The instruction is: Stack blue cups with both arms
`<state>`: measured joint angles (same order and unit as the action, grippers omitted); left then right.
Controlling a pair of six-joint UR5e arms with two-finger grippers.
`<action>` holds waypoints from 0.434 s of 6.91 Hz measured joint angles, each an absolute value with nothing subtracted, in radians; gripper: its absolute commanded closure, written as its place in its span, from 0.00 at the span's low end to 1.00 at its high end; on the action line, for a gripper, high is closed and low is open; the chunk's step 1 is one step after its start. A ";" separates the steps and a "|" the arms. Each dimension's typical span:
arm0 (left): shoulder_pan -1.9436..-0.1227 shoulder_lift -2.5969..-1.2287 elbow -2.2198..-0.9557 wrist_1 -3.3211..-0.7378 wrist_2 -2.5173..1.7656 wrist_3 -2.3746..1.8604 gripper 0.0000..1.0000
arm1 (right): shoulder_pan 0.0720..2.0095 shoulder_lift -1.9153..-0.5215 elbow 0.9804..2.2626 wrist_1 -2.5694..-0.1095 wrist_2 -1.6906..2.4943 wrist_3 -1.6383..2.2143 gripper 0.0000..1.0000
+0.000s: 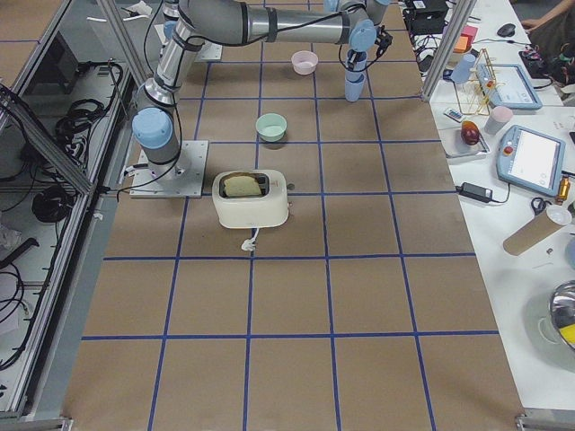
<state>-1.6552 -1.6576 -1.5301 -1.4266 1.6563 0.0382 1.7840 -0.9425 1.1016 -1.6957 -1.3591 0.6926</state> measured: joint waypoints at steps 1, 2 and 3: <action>-1.655 -1.658 -1.530 -1.427 1.656 0.038 0.00 | 1.783 -0.940 1.101 -1.700 -1.354 0.688 0.60; -1.655 -1.658 -1.530 -1.427 1.656 0.038 0.00 | 1.782 -0.934 1.100 -1.710 -1.353 0.666 0.19; -1.655 -1.658 -1.530 -1.427 1.657 0.038 0.00 | 1.780 -0.930 1.100 -1.720 -1.356 0.639 0.13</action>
